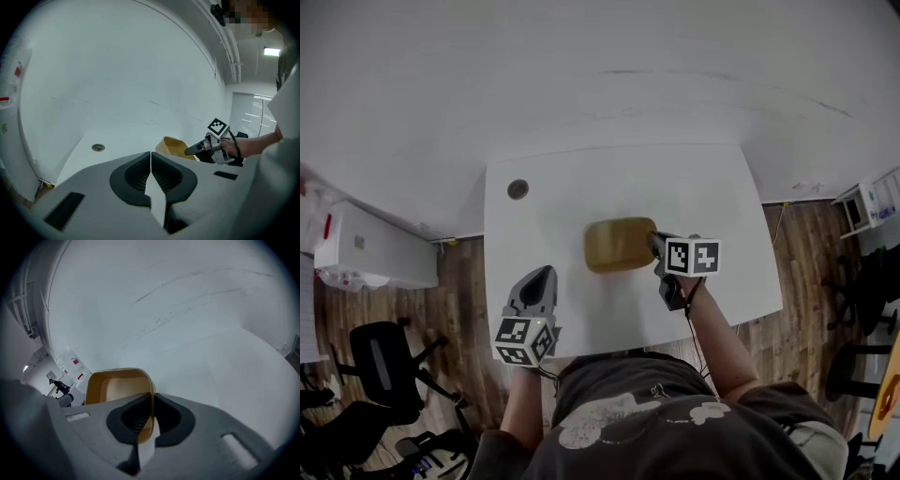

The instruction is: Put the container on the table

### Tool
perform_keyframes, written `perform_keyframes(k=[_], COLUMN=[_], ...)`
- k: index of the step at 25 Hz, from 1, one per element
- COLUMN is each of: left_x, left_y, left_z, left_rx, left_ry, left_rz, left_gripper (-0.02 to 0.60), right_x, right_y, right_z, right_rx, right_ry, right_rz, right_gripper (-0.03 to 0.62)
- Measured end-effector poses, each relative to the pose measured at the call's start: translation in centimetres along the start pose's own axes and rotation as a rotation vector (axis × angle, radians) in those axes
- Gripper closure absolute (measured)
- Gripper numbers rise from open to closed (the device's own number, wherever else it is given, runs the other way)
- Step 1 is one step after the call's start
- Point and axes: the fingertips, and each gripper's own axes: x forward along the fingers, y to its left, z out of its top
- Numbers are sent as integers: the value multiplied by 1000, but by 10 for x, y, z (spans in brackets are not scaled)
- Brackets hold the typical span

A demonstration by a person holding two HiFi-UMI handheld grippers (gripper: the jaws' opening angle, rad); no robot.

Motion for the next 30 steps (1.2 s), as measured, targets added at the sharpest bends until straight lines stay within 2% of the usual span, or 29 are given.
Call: perform_keyframes(k=[12, 30], left_x=[34, 90], left_y=[66, 123], left_z=[29, 39], left_rx=[31, 30], left_ry=[-9, 16], left_rz=[-30, -44], left_gripper=[571, 571], right_x=[57, 146], right_y=[23, 43], right_z=[40, 84], right_rx=[-10, -17], right_ry=[11, 61], right_rz=[-42, -61], right_gripper=[582, 582])
